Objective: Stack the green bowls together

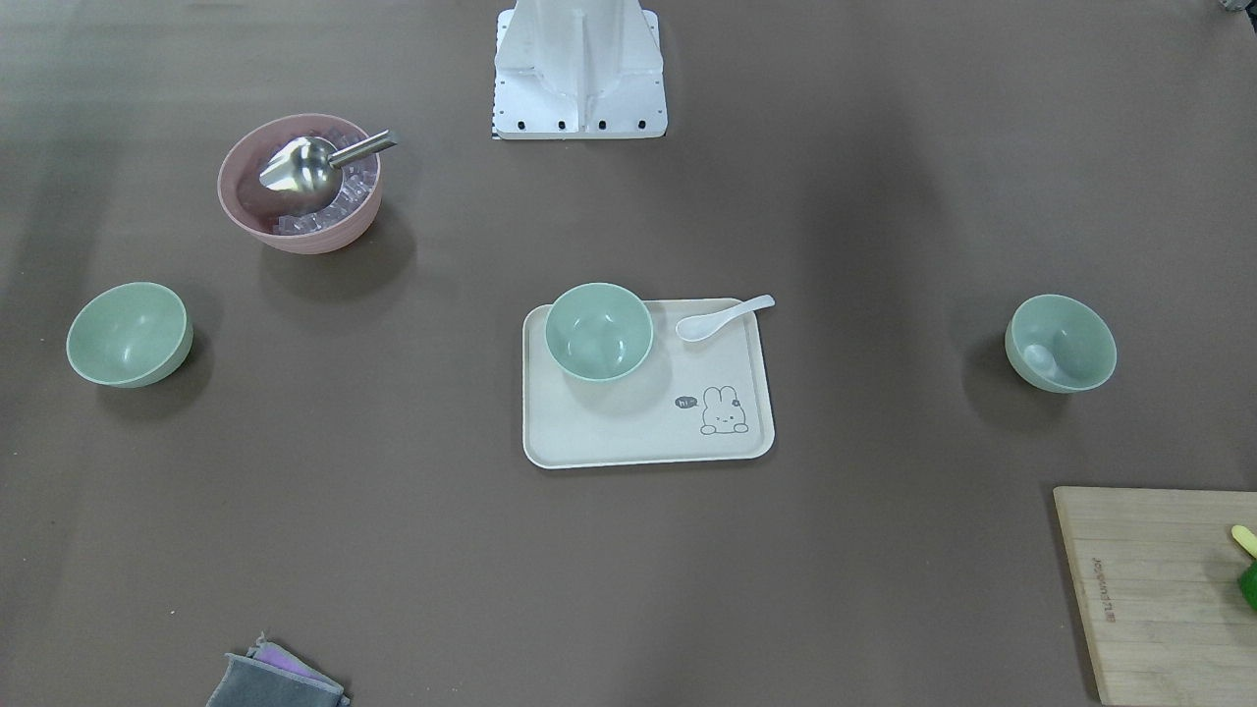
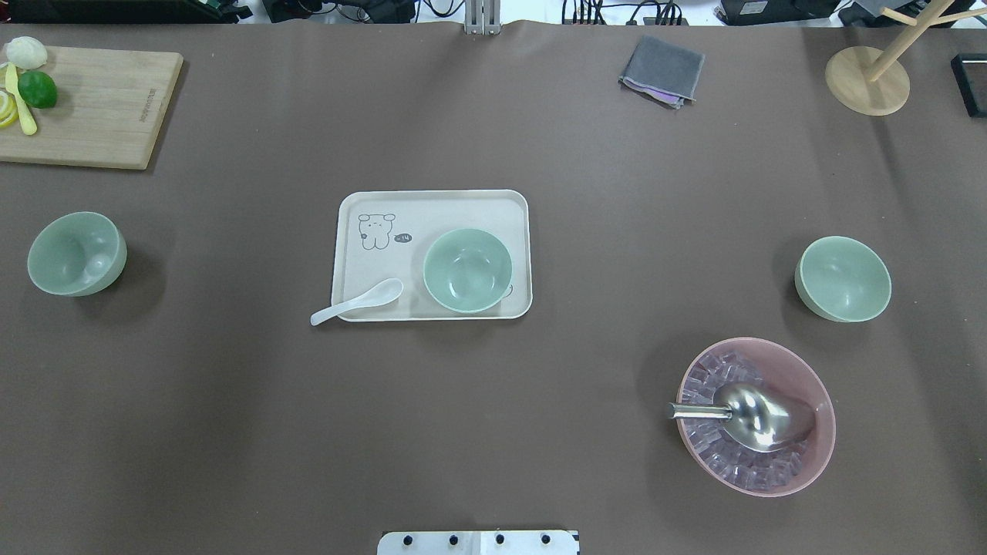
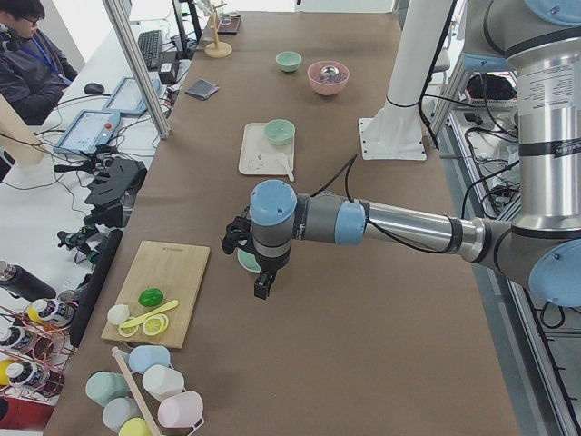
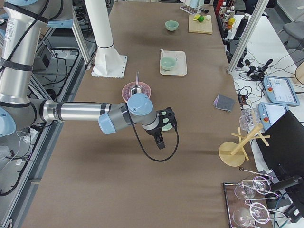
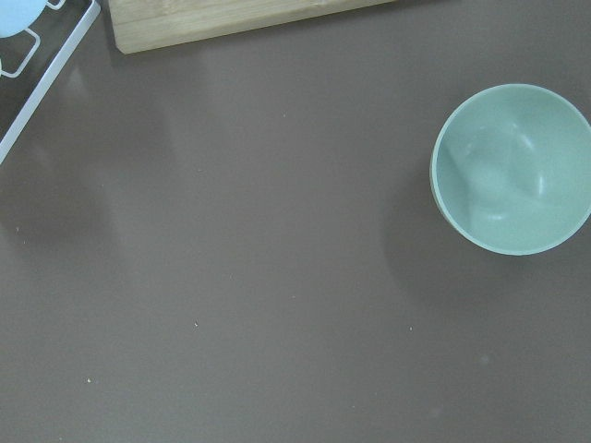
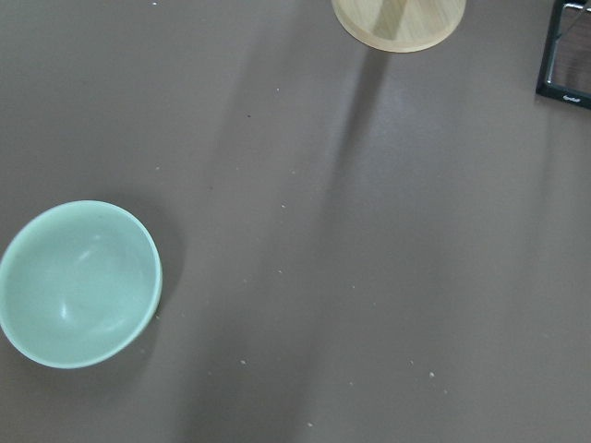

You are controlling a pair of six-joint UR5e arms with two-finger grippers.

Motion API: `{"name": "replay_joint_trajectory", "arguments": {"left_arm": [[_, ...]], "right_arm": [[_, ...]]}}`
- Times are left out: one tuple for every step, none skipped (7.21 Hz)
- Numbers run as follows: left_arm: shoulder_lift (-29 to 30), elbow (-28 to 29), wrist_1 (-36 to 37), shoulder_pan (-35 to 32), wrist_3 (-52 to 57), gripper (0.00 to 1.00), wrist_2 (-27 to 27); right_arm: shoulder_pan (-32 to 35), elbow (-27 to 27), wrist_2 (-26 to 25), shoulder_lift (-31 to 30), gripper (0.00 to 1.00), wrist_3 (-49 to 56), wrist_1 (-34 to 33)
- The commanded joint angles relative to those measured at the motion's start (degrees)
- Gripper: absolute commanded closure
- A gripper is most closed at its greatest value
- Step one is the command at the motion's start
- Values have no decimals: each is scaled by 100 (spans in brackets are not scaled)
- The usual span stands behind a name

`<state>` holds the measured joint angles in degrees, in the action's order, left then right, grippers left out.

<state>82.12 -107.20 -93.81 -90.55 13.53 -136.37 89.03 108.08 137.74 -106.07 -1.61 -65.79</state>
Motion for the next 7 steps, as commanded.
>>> {"name": "replay_joint_trajectory", "arguments": {"left_arm": [[242,705,-1659,11,-8,2,23],[243,883,-2050,11,-43,2,14],[295,929,-2236,20,-339,2,14],[322,999,-2264,20,-534,2,6],[287,1104,-2395,28,-579,2,23],[287,1166,-2405,28,-1128,2,32],[339,1262,-2405,211,-1890,2,6]], "right_arm": [[-9,2,462,445,1,-801,40],[-9,-6,612,447,1,-1006,40],[-18,-15,597,438,0,-1365,49],[-96,11,596,482,0,-1577,83],[-375,2,492,665,0,-2023,110],[-683,2,265,893,0,-2549,110],[-1129,2,-7,1104,0,-3068,110]]}}
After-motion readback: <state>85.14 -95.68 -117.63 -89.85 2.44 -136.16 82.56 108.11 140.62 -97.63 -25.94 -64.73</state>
